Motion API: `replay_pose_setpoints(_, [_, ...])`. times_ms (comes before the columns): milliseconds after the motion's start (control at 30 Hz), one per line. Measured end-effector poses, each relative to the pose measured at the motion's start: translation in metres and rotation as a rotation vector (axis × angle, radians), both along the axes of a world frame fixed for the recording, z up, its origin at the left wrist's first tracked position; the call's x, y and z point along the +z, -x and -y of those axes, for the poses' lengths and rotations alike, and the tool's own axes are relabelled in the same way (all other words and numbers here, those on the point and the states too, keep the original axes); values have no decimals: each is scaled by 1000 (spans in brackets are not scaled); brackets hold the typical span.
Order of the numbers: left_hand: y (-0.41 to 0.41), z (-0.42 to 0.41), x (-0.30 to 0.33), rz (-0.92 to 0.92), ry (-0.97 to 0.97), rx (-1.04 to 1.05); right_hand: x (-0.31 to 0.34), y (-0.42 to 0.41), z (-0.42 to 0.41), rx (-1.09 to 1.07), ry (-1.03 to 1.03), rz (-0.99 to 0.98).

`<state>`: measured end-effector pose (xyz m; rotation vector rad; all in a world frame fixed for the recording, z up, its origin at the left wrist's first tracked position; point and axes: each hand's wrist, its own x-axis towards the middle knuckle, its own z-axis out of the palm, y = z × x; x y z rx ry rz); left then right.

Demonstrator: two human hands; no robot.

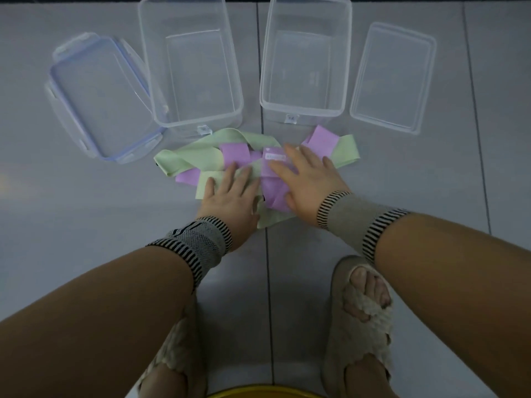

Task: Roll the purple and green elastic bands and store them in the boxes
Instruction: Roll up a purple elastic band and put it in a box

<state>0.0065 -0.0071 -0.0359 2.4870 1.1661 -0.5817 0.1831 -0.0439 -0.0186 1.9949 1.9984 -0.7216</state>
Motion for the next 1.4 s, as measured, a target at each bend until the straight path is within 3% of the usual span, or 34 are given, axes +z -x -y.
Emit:
replay_pose_setpoints(100, [3, 2, -6, -56, 39, -14, -10, 7, 0, 36, 62, 65])
replay_pose_setpoints(300, [12, 1, -10, -34, 37, -13, -28, -10, 58, -48, -226, -19])
replay_pose_setpoints(467, [8, -2, -1, 90, -44, 94, -14, 4, 32, -81, -76, -74])
replay_pose_setpoints(600, [7, -13, -2, 11, 3, 112, -13, 17, 2, -72, 88, -30])
replay_pose_setpoints(800, [2, -8, -8, -66, 25, 95, -18, -5, 35, -66, -318, -135])
replay_pose_setpoints(900, [3, -7, -6, -90, 30, 94, -17, -18, 62, -62, -342, -147])
replay_pose_setpoints(1000, [0, -7, 0, 17, -12, 133, -14, -23, 71, -104, -355, -220])
replay_pose_setpoints(1233, [-40, -8, 2, 298, 5, 117, -13, -10, 39, -795, -305, -437])
replay_pose_setpoints(1400, [-63, -11, 2, 390, 97, 343, -18, -20, 31, -950, -201, -464])
